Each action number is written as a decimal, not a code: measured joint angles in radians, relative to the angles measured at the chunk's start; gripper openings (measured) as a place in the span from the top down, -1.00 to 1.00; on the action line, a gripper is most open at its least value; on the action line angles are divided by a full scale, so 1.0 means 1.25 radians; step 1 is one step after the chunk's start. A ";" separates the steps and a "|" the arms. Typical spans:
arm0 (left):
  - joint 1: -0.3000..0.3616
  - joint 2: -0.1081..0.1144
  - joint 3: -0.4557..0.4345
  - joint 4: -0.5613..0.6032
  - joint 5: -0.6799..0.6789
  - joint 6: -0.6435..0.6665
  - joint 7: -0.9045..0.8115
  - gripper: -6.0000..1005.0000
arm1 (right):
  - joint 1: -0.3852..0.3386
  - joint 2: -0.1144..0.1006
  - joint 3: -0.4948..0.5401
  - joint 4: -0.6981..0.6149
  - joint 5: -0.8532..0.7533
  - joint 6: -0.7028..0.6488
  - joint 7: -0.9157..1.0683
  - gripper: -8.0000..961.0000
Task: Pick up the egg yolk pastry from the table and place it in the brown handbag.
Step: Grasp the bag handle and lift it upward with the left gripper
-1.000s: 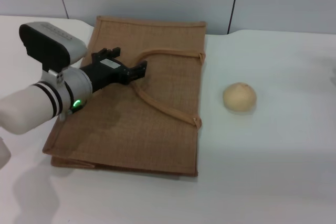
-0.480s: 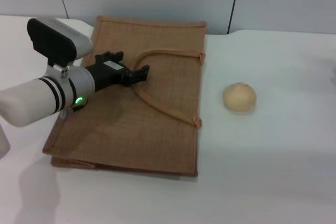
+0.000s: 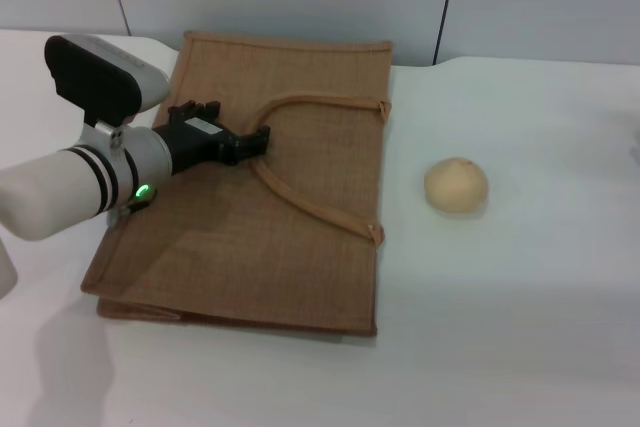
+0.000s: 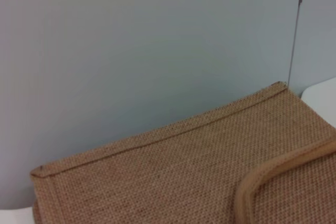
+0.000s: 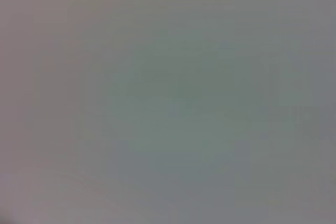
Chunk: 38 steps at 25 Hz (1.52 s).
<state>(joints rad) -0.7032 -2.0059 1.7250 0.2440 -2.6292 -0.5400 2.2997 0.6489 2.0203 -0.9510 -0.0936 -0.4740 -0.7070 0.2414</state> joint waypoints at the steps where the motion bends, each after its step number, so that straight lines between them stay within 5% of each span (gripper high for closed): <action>1: -0.001 0.000 -0.001 0.000 0.000 0.000 0.000 -0.65 | 0.000 0.000 0.000 0.000 0.000 0.000 0.000 -0.77; 16: -0.020 -0.008 -0.002 0.000 -0.001 0.007 0.000 -0.63 | 0.010 0.002 -0.001 0.004 0.000 0.000 0.005 -0.77; 19: -0.025 -0.010 -0.003 -0.002 -0.001 0.015 0.000 -0.41 | 0.010 0.002 0.000 0.003 0.000 0.000 0.006 -0.77; 38: -0.051 -0.019 -0.002 -0.006 -0.005 0.085 0.001 -0.36 | 0.021 0.002 0.000 0.005 0.000 0.000 0.007 -0.77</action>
<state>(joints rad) -0.7668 -2.0292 1.7226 0.2360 -2.6356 -0.4338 2.3010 0.6747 2.0233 -0.9510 -0.0870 -0.4740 -0.7072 0.2504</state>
